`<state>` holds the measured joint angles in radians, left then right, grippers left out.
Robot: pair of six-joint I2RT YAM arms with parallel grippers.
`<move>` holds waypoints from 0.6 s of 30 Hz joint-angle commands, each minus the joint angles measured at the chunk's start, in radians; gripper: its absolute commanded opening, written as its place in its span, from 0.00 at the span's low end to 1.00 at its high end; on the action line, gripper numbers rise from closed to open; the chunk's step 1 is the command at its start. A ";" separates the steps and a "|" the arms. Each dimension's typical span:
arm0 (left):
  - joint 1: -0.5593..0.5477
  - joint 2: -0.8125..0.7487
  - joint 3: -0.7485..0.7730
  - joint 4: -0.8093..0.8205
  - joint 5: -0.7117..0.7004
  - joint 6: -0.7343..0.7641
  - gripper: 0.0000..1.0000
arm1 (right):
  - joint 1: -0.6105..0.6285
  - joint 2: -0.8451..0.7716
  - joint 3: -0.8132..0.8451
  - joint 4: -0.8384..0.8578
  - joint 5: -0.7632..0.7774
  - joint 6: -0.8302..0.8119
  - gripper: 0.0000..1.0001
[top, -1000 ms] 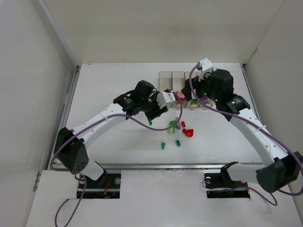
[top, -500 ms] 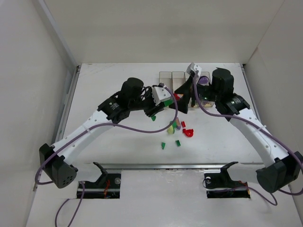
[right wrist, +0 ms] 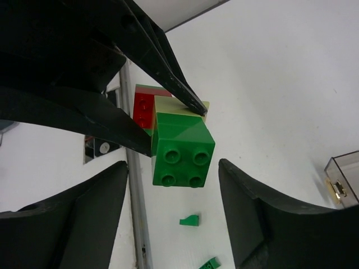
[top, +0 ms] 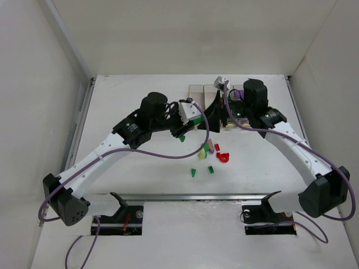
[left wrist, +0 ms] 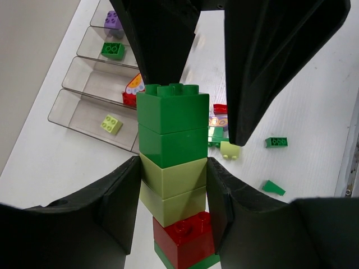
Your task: Sort the legos into containers by color
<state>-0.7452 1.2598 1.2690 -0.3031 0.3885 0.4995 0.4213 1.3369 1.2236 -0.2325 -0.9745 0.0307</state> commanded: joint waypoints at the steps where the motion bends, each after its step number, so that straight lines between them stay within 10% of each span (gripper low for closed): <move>1: -0.005 -0.037 -0.017 0.052 0.006 -0.010 0.00 | 0.010 -0.004 0.065 0.065 -0.053 0.003 0.70; 9: -0.005 -0.037 -0.017 0.052 0.015 -0.001 0.00 | 0.010 0.038 0.094 0.065 -0.064 0.021 0.59; 18: -0.005 -0.037 -0.028 0.042 0.015 -0.001 0.00 | 0.010 0.058 0.105 0.065 -0.049 0.021 0.00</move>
<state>-0.7448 1.2564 1.2503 -0.3080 0.3771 0.5045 0.4198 1.4017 1.2842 -0.2134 -0.9947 0.0692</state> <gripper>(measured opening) 0.421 0.438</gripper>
